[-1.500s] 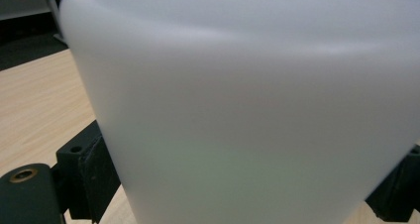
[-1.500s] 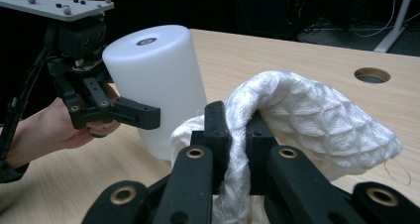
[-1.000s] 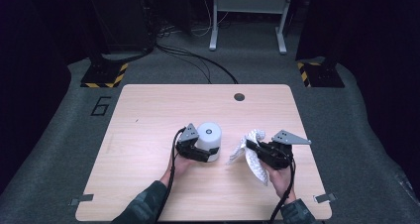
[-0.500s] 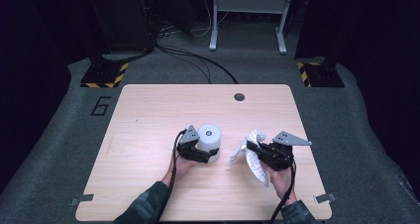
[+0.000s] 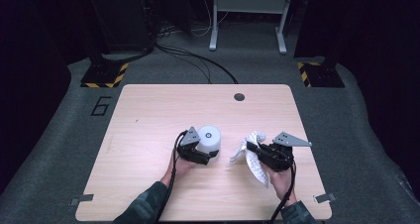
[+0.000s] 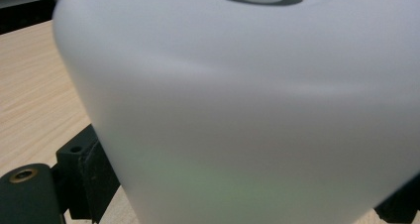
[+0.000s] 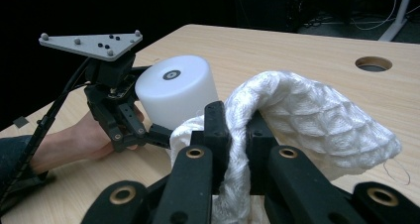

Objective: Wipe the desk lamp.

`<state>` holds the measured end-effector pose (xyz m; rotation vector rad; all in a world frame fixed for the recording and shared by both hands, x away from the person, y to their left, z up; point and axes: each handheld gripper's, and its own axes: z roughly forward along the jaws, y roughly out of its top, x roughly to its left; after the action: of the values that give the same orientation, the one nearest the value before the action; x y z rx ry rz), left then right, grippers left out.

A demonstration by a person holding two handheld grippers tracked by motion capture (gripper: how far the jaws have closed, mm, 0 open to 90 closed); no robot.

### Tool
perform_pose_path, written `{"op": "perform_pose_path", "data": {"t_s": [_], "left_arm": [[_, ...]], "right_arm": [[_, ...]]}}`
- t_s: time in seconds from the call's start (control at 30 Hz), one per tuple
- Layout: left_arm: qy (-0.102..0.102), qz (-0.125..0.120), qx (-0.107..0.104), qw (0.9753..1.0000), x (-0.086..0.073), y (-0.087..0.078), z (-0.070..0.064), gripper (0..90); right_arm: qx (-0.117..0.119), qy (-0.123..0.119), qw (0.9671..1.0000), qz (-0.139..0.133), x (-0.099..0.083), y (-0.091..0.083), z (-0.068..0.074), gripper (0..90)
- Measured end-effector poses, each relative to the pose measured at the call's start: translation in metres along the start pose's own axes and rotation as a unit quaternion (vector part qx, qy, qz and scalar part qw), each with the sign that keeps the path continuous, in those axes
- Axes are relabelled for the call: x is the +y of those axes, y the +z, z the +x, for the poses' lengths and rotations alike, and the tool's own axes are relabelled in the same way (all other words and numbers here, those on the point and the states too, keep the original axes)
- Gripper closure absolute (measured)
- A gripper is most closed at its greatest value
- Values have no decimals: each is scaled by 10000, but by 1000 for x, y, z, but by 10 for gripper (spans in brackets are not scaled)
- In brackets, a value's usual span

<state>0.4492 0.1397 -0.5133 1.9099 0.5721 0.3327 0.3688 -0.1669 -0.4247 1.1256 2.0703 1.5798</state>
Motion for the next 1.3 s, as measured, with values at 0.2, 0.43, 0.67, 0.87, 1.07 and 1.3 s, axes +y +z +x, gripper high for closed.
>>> {"op": "perform_pose_path", "data": {"t_s": [0.2,0.43,0.67,0.87,1.07,1.3], "left_arm": [[10,49,-42,10000,1,-2,0,53],[111,-46,46,9999,7,-7,-5,0],[74,-197,16,9998,10,-17,-4,0],[56,-283,45,9996,12,-32,-3,0],[37,-247,126,9996,13,-53,0,0],[79,-114,154,9998,10,-74,-2,0]], "right_arm": [[5,8,10000,-7,0,0,1,844],[-2,1,10000,4,0,-1,0,844],[9,-5,10000,-5,1,-1,1,844],[16,-49,10000,2,2,-5,2,844],[57,-31,10000,31,-2,-8,7,844],[134,-43,9998,160,-12,-8,15,844]]}}
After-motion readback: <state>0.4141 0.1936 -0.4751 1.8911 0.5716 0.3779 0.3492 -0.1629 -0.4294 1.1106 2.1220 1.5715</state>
